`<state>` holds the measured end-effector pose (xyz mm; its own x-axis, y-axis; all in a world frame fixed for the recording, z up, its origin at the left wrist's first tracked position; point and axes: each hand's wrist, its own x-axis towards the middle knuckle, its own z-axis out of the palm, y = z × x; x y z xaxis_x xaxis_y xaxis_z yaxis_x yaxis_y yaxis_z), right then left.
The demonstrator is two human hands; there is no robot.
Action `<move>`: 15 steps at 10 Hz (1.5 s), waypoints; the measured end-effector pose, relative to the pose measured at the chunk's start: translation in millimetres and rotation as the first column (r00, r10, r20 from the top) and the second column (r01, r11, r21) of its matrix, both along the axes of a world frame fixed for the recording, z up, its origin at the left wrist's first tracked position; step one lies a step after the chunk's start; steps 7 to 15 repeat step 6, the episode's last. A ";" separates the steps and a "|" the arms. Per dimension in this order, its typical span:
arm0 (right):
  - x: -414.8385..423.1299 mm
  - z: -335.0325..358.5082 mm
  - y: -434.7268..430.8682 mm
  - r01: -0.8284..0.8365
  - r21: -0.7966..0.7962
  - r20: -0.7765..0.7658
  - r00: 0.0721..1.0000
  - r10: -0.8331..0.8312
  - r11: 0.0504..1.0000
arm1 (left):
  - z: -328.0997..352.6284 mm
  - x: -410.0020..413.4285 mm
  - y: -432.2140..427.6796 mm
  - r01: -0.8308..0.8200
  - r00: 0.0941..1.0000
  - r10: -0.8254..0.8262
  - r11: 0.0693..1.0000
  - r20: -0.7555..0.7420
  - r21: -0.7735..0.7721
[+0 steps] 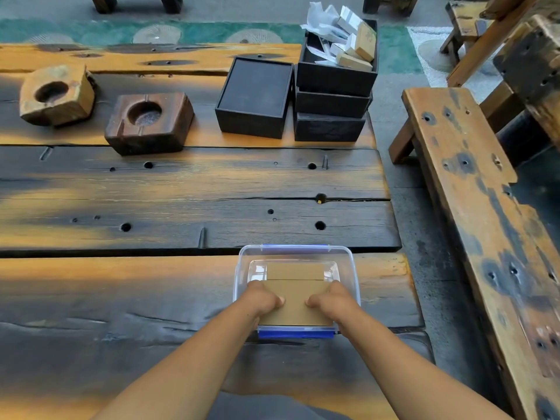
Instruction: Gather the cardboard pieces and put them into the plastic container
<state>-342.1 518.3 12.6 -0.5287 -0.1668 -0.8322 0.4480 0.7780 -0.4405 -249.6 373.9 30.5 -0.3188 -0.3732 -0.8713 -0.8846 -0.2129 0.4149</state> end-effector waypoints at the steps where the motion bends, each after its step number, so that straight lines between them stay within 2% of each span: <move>1: 2.4 -3.2 -0.5 -0.064 0.053 -0.033 0.997 0.066 0.997 | -0.2 -0.9 1.1 0.049 0.998 -0.047 0.997 0.034 -0.058; 4: 2.4 6.6 -9.8 -0.103 0.096 -0.088 0.990 0.112 0.990 | 9.4 -4.9 11.5 0.104 0.990 -0.088 0.983 0.112 -0.150; 5: 4.2 18.2 -7.9 -0.149 0.101 -0.079 0.984 0.157 0.984 | 18.9 0.3 16.0 0.145 0.985 -0.118 0.963 0.128 -0.225; 6: 5.1 37.7 -0.3 -0.209 0.084 -0.139 0.966 0.219 0.974 | 37.0 9.8 16.0 0.223 0.975 -0.204 0.922 0.091 -0.316; 15: 5.1 37.7 -0.3 -0.209 0.084 -0.139 0.966 0.219 0.974 | 37.0 9.8 16.0 0.223 0.975 -0.204 0.922 0.091 -0.316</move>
